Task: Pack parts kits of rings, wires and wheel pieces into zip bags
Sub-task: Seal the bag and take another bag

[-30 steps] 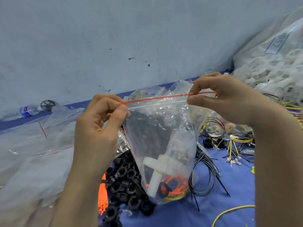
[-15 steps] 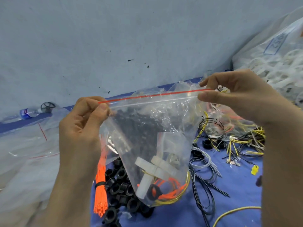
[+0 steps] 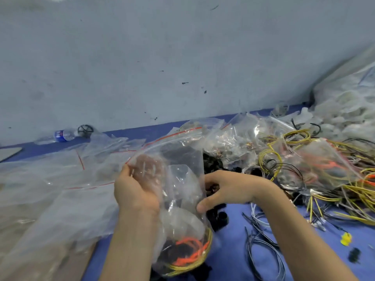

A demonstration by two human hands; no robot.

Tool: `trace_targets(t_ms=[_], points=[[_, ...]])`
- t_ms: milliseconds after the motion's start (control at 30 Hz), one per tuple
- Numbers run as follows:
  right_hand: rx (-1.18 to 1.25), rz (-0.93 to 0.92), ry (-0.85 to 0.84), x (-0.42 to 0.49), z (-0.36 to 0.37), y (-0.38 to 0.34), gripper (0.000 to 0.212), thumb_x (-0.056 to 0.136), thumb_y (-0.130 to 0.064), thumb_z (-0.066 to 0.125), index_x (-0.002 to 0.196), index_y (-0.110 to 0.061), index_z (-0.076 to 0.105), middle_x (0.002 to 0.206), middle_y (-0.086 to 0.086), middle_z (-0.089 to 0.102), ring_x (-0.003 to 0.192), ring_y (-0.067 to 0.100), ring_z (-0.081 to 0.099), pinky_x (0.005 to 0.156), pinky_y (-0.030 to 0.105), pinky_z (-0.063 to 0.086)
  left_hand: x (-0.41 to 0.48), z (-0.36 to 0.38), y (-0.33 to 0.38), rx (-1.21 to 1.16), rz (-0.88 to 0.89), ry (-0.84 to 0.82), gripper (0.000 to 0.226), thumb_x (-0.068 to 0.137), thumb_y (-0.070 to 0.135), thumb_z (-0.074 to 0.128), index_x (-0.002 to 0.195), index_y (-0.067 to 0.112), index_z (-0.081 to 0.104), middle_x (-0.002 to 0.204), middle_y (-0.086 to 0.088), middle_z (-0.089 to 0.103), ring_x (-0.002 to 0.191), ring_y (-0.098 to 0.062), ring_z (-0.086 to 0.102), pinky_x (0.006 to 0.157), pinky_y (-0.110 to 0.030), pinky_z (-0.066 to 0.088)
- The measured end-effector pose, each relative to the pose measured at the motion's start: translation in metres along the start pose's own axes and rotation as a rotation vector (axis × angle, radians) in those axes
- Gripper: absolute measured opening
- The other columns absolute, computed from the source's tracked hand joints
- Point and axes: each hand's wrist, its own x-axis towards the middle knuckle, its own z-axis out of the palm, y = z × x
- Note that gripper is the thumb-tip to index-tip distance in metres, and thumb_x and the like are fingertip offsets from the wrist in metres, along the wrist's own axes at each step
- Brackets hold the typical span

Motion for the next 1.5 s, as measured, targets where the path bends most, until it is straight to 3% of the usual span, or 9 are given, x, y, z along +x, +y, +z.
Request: trace_targets(t_ms=[300,433,600,733,867,967,1133,1333,1500], points=[[0.435,0.019,-0.061,-0.001,0.024,-0.025,0.036,0.074,-0.043,0.076,0.103,-0.041,0.055,0.08,-0.016,0.068,0.073,0.003,0.063,0.063,0.018,0.049,0.005,-0.004,0.009,-0.104,-0.096,0.087,0.046,0.098,0.001,0.031,0.06,0.007,0.056,0.042,-0.003,0.054,0.035,-0.013,0.055,0.042,-0.017,0.049],[0.372,0.034,-0.071,-0.023,0.013,-0.04,0.025,0.084,-0.037,0.06,0.07,-0.017,0.062,0.06,0.006,0.044,0.051,0.009,0.04,0.048,0.02,0.033,0.013,-0.006,0.029,0.064,-0.053,0.149,0.032,0.1,0.009,0.035,0.074,0.014,0.052,0.072,0.0,0.059,0.068,-0.013,0.057,0.054,-0.024,0.05],[0.239,0.25,-0.521,-0.037,-0.013,-0.061,0.016,0.094,-0.016,0.058,0.082,-0.01,0.068,0.068,-0.014,0.063,0.06,0.001,0.058,0.058,0.014,0.046,0.038,-0.032,0.066,0.134,0.201,0.286,0.02,0.099,0.019,0.037,0.09,0.018,0.055,0.089,0.007,0.056,0.086,-0.009,0.054,0.078,-0.024,0.044],[0.593,0.243,0.269,-0.012,-0.048,-0.074,0.018,0.083,-0.024,0.062,0.091,-0.007,0.062,0.071,0.007,0.064,0.06,0.018,0.061,0.049,0.027,0.051,0.052,-0.049,0.076,0.543,0.446,0.294,0.013,0.095,0.013,0.043,0.098,0.02,0.053,0.089,0.006,0.06,0.085,-0.013,0.059,0.071,-0.025,0.045],[1.228,0.024,0.817,0.004,-0.067,-0.056,0.03,0.095,-0.019,0.052,0.117,0.001,0.052,0.117,0.017,0.059,0.111,0.027,0.059,0.092,0.031,0.051,0.058,-0.058,0.061,1.436,0.434,-0.001,0.023,0.09,0.018,0.064,0.112,0.021,0.055,0.11,-0.003,0.06,0.111,-0.027,0.056,0.094,-0.037,0.045],[1.35,0.089,0.905,0.005,-0.048,-0.033,0.013,0.095,-0.008,0.047,0.097,-0.001,0.059,0.101,0.014,0.065,0.1,0.026,0.062,0.077,0.033,0.053,0.06,-0.071,0.046,1.883,0.105,-0.149,0.064,0.084,0.031,0.072,0.14,0.025,0.042,0.144,-0.011,0.041,0.129,-0.032,0.044,0.107,-0.043,0.037],[1.531,0.098,0.953,-0.014,-0.049,-0.018,0.02,0.096,-0.009,0.042,0.093,-0.009,0.062,0.096,0.005,0.066,0.092,0.022,0.06,0.072,0.033,0.049,0.066,-0.082,0.046,1.986,0.086,-0.142,0.054,0.085,0.007,0.061,0.135,0.023,0.05,0.141,-0.013,0.044,0.114,-0.03,0.055,0.087,-0.025,0.043],[0.894,0.057,0.756,-0.033,-0.042,-0.002,0.019,0.092,-0.02,0.052,0.092,-0.009,0.067,0.093,0.01,0.073,0.084,0.024,0.069,0.074,0.032,0.054,0.073,-0.087,0.034,2.013,0.127,-0.188,0.068,0.077,0.013,0.076,0.138,0.025,0.049,0.149,-0.012,0.034,0.132,-0.028,0.041,0.109,-0.028,0.033],[0.56,-0.029,0.417,-0.045,-0.04,-0.015,0.036,0.073,-0.04,0.063,0.094,-0.013,0.073,0.098,0.014,0.072,0.09,0.029,0.07,0.078,0.035,0.059,0.069,-0.084,0.018,2.015,0.256,-0.24,0.077,0.081,-0.005,0.061,0.145,0.03,0.038,0.147,-0.013,0.031,0.128,-0.028,0.046,0.081,-0.005,0.03]])
